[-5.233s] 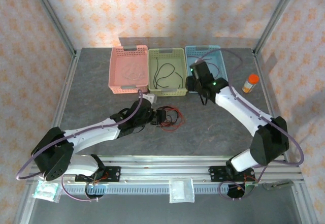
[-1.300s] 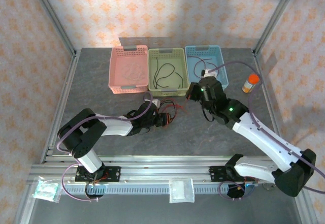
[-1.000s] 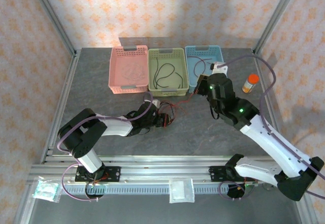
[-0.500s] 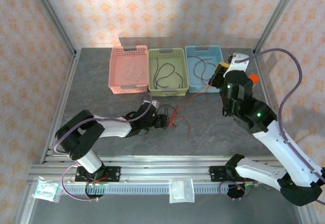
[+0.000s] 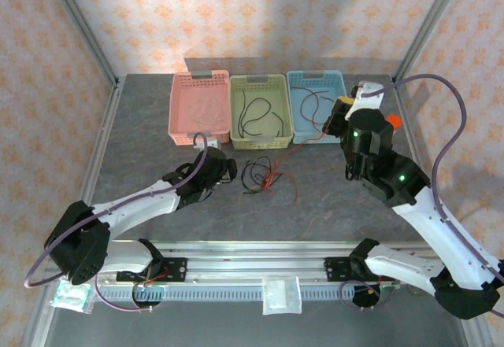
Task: Untangle the cables
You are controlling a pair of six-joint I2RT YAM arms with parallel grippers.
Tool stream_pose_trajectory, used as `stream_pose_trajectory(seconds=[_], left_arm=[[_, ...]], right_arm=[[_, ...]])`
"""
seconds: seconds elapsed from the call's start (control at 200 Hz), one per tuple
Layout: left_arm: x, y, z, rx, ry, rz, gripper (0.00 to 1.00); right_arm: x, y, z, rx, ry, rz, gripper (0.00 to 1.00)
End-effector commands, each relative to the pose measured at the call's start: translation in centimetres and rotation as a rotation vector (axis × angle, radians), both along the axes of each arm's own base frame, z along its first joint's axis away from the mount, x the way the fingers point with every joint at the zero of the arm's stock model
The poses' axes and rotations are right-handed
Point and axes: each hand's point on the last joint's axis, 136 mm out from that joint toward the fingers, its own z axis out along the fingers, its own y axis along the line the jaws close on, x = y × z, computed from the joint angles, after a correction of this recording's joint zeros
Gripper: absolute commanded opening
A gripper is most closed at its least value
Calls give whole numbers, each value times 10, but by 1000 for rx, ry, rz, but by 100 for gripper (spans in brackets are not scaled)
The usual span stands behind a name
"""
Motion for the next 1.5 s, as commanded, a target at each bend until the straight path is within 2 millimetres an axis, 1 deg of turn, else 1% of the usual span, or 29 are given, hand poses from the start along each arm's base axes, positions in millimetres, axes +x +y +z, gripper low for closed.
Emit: stream_pose_trajectory(seconds=[0.0, 0.09, 0.155, 0.28, 0.345, 0.416, 0.526, 0.666, 0.876, 0.971, 1.031, 1.111, 1.227, 1.322, 1.472, 1.497], left_arm=[[3, 0, 45, 39, -107, -69, 61], [4, -28, 88, -50, -207, -211, 66], [5, -44, 109, -94, -232, -282, 69], [4, -85, 137, -171, -232, -491, 69], [2, -101, 148, -209, -252, -569, 69], [2, -114, 155, -235, -269, -632, 69], [3, -130, 155, -253, -272, -710, 69], [6, -145, 142, -266, -246, -774, 69], [15, -153, 122, -257, -225, -787, 69], [20, -157, 113, -255, -214, -784, 67], [24, -160, 109, -259, -210, -783, 64], [28, -165, 102, -267, -199, -786, 57], [33, -171, 100, -278, -193, -789, 35], [35, -170, 106, -289, -210, -775, 20], [37, -164, 120, -294, -232, -738, 0], [37, -163, 122, -294, -233, -730, 0]], right_arm=[[-3, 13, 17, 39, -41, 77, 0], [-3, 23, 21, 64, -52, 127, 0], [-2, 32, 26, 93, -65, 172, 0], [-1, 50, 38, 151, -90, 250, 0], [0, 58, 46, 185, -108, 285, 0], [-1, 65, 55, 217, -131, 318, 0], [-2, 73, 67, 251, -150, 363, 0], [-3, 80, 77, 284, -163, 400, 0], [-4, 87, 79, 310, -162, 429, 0], [-4, 88, 81, 317, -163, 438, 0], [-4, 89, 81, 320, -161, 443, 0], [-4, 90, 81, 322, -159, 445, 0], [-3, 87, 79, 317, -153, 426, 0], [1, 77, 74, 300, -140, 363, 0], [11, 56, 55, 266, -102, 220, 0], [12, 52, 52, 262, -97, 194, 0]])
